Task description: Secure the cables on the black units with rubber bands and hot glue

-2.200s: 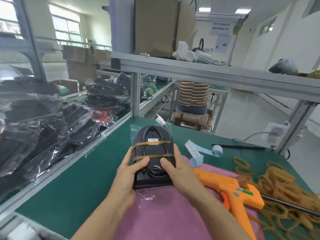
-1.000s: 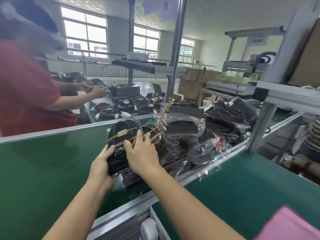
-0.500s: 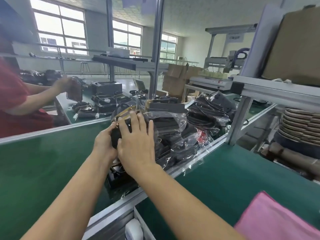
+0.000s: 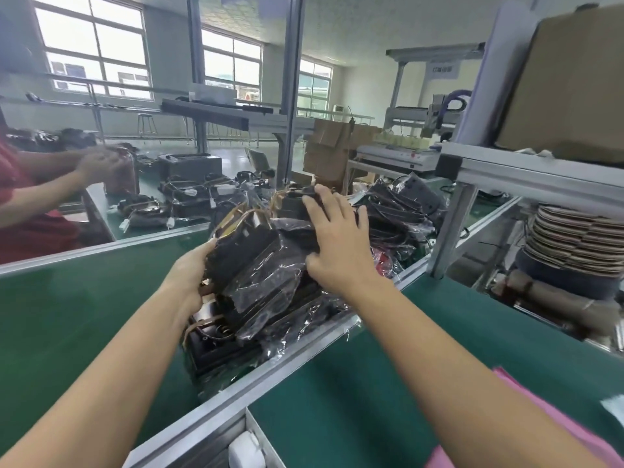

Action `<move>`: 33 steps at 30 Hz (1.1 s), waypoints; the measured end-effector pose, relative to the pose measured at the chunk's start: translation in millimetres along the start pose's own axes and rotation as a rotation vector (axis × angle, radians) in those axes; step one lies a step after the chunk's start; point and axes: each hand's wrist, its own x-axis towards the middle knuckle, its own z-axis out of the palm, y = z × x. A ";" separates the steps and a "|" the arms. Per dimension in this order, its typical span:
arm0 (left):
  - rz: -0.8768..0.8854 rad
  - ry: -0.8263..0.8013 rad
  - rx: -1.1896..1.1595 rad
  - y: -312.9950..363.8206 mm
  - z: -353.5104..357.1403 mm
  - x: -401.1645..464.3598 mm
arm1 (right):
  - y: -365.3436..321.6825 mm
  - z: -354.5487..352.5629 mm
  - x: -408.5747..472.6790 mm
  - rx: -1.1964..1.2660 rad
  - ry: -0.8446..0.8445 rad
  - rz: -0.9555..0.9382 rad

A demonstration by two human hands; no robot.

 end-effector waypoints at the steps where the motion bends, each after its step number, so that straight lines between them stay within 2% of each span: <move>1: -0.002 -0.007 0.003 0.4 -1.0 0.3 | 0.2 0.7 -0.9 0.010 0.024 0.001; 6: 0.052 -0.077 0.170 5.9 -1.8 -1.8 | -4.8 0.5 -6.8 0.008 0.044 -0.026; 9: 0.075 -0.026 0.222 5.1 -7.7 -1.3 | -15.3 4.2 -19.1 0.032 0.091 -0.071; 15: 0.032 0.107 -0.144 -29.6 -43.0 5.5 | -24.4 15.2 -52.1 0.065 0.065 -0.097; 18: -0.007 0.188 -0.147 -48.7 -57.2 7.0 | -17.3 14.0 -61.7 0.057 0.031 -0.080; 20: 0.002 0.216 -0.061 -49.6 -61.8 6.1 | -16.5 13.4 -66.1 0.048 0.003 -0.083; 22: 0.097 0.281 0.097 -43.4 -62.4 1.4 | -20.5 13.6 -69.7 0.059 -0.027 -0.106; 24: 0.321 0.343 0.423 -35.6 -55.7 -9.7 | -26.7 15.1 -72.8 0.066 -0.045 -0.138; 25: 0.443 0.314 0.596 -33.5 -49.9 -14.5 | -29.6 15.9 -74.1 0.066 -0.046 -0.150; 27: 0.564 0.233 0.858 -32.6 -35.8 -23.5 | -33.9 16.2 -76.3 0.069 -0.050 -0.165; 33: 0.542 0.273 1.037 -30.3 -26.0 -32.8 | -36.2 12.2 -85.4 0.074 -0.116 -0.183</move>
